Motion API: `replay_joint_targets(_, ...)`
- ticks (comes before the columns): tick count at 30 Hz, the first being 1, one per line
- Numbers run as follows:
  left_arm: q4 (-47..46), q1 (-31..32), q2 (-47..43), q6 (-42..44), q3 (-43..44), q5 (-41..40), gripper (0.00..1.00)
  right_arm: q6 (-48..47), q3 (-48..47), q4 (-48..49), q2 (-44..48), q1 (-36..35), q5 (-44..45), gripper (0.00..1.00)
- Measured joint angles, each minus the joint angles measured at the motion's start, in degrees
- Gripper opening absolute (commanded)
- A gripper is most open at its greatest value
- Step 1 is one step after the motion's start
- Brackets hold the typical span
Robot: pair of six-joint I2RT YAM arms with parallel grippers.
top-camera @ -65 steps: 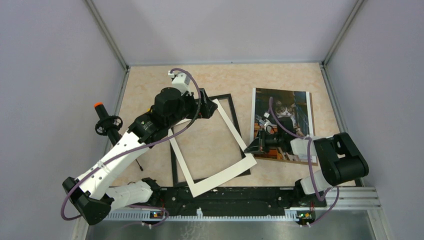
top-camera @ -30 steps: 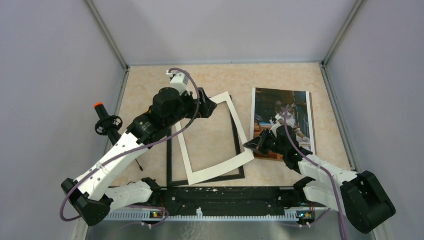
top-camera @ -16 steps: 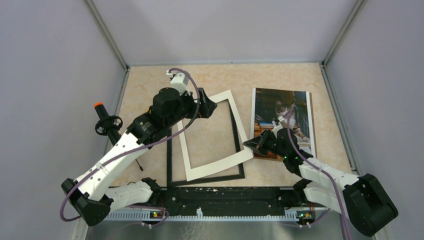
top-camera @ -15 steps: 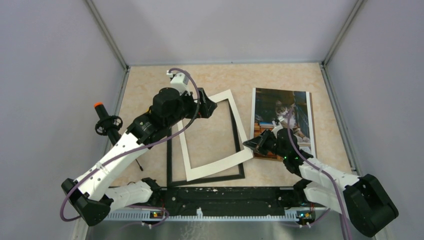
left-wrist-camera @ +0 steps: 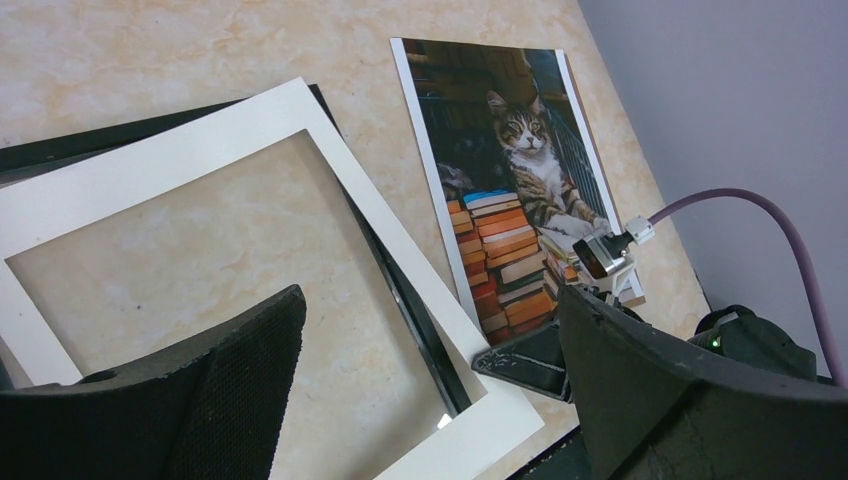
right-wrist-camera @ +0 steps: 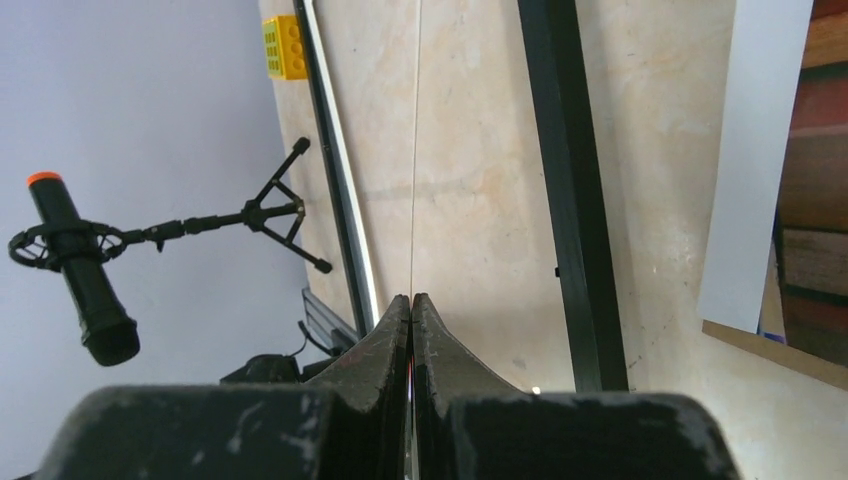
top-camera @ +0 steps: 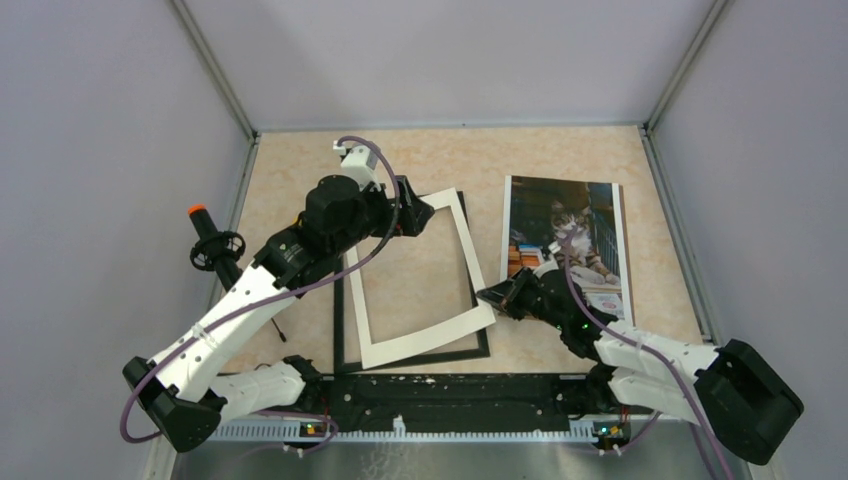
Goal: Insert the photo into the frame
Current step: Adjust the photo frame item on the photo frame.
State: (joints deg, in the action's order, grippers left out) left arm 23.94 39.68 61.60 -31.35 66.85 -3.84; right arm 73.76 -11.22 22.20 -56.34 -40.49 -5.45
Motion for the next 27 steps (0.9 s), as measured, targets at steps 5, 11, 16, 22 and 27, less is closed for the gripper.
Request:
replay_joint_targets(5,0.0,0.0,0.0,0.0,0.0,0.0,0.98,1.18,-0.07,-1.2,0.09,-4.35,5.14,0.0)
replay_joint_targets(11,0.0,0.0,0.0,0.02,0.0,0.0,0.98,2.82,-0.11,-2.36,0.15,-11.32,14.36,0.0)
replay_joint_targets(16,0.04,0.0,-0.28,0.02,0.0,0.0,0.98,3.85,-0.94,-2.97,0.2,-17.64,22.75,0.0)
replay_joint_targets(22,0.04,0.0,-1.42,0.02,0.0,0.0,0.98,4.28,-3.23,-0.81,-3.78,-18.97,26.34,0.0)
replay_joint_targets(27,0.07,0.0,-1.99,0.02,0.0,-0.02,0.98,4.33,-4.2,0.66,-6.45,-20.79,28.0,0.0)
